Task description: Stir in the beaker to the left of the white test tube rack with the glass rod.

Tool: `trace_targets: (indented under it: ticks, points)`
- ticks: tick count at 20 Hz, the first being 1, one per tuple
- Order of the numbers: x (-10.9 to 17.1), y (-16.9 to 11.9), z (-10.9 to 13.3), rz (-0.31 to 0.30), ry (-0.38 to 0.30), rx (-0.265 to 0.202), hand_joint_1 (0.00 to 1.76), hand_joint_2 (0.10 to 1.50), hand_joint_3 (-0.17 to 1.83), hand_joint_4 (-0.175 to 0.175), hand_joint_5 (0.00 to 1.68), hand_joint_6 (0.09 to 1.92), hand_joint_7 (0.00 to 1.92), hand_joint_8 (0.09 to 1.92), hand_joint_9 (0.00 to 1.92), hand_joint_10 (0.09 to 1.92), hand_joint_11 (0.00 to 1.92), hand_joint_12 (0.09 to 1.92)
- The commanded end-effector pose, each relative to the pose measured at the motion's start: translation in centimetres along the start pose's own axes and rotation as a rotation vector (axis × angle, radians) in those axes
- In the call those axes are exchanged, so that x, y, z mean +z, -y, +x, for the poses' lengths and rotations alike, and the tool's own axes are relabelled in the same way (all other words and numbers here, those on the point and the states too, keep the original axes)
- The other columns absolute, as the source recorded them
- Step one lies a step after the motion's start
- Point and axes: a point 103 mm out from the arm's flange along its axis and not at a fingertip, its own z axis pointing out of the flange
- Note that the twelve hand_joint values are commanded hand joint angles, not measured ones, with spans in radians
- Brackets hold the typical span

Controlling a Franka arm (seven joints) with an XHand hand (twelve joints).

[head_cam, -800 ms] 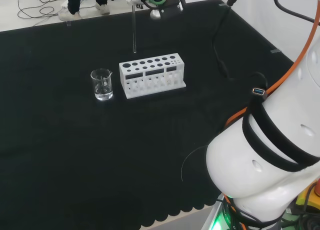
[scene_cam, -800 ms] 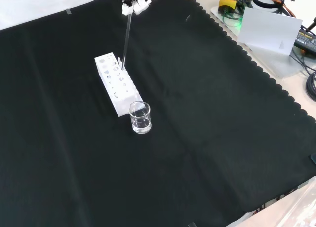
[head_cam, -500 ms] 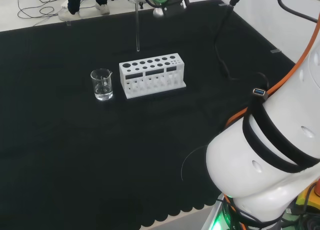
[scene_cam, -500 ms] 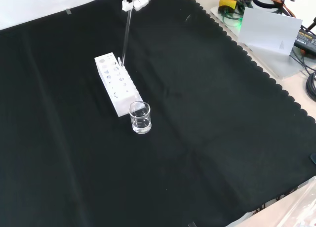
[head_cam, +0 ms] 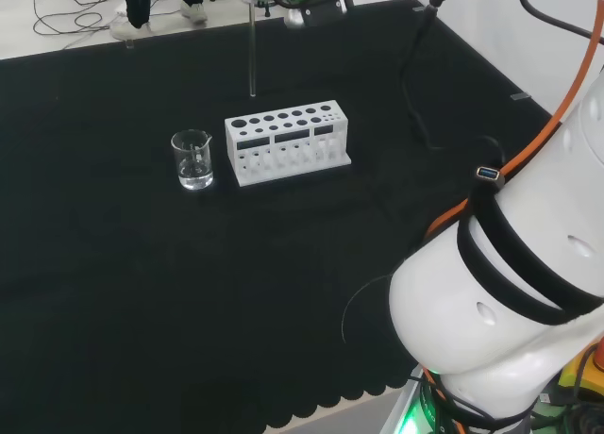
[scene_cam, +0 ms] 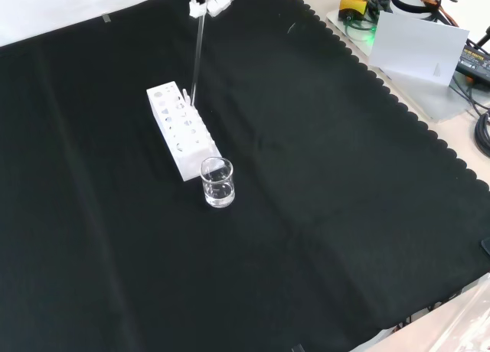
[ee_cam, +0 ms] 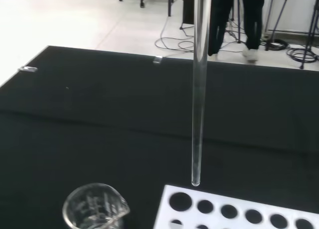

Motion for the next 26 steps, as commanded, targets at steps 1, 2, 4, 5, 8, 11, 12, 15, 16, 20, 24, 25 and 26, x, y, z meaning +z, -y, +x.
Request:
trace_targets:
  ticks: [1, 2, 4, 5, 8, 11, 12, 15, 16, 20, 24, 25, 26]
  points:
    - [-1.3, -0.6, 2.5, -0.016, -0.038, -0.045, 1.31, 1.10, -0.17, -0.175, 1.27, 0.25, 1.24, 0.89, 1.60, 0.83, 1.61, 0.72]
    - [-1.5, -0.7, 3.0, -0.020, -0.045, -0.056, 1.31, 1.10, -0.17, -0.175, 1.27, 0.25, 1.24, 0.89, 1.60, 0.83, 1.61, 0.72]
    - [-1.8, -0.7, 4.0, -0.022, -0.048, -0.081, 1.31, 1.10, -0.17, -0.175, 1.27, 0.25, 1.24, 0.89, 1.60, 0.83, 1.61, 0.72]
    - [-1.7, -0.6, 4.4, -0.021, -0.046, -0.093, 1.31, 1.10, -0.17, -0.175, 1.27, 0.25, 1.24, 0.89, 1.60, 0.83, 1.61, 0.72]
    - [-1.4, -0.6, 5.4, -0.010, -0.042, -0.123, 1.31, 1.10, -0.17, -0.175, 1.27, 0.25, 1.24, 0.89, 1.60, 0.83, 1.61, 0.72]
    - [-0.8, -0.4, 6.2, -0.002, -0.036, -0.146, 1.31, 1.10, -0.17, -0.175, 1.27, 0.25, 1.24, 0.89, 1.60, 0.83, 1.61, 0.72]
    - [-0.6, -0.4, 6.5, 0.003, -0.037, -0.153, 1.31, 1.10, -0.17, -0.175, 1.27, 0.25, 1.24, 0.89, 1.60, 0.83, 1.61, 0.72]
    - [0.0, -0.4, 7.4, 0.011, -0.043, -0.176, 1.31, 1.10, -0.17, -0.175, 1.27, 0.25, 1.24, 0.89, 1.60, 0.83, 1.60, 0.72]
    - [0.3, -0.6, 8.0, 0.020, -0.036, -0.186, 1.31, 1.10, -0.17, -0.175, 1.27, 0.25, 1.24, 0.89, 1.60, 0.83, 1.60, 0.72]
    - [0.8, -0.9, 8.9, 0.021, -0.037, -0.211, 1.31, 1.10, -0.17, -0.175, 1.27, 0.24, 1.24, 0.89, 1.60, 0.83, 1.60, 0.72]
    - [1.1, -1.5, 9.1, 0.017, -0.042, -0.219, 1.31, 1.10, -0.17, -0.175, 1.27, 0.24, 1.24, 0.89, 1.60, 0.83, 1.60, 0.73]
    - [1.2, -1.8, 9.1, 0.018, -0.043, -0.220, 1.31, 1.10, -0.17, -0.175, 1.27, 0.24, 1.24, 0.89, 1.60, 0.83, 1.60, 0.73]
    - [1.4, -2.0, 9.1, 0.021, -0.043, -0.221, 1.31, 1.10, -0.17, -0.175, 1.27, 0.24, 1.24, 0.89, 1.60, 0.83, 1.60, 0.73]
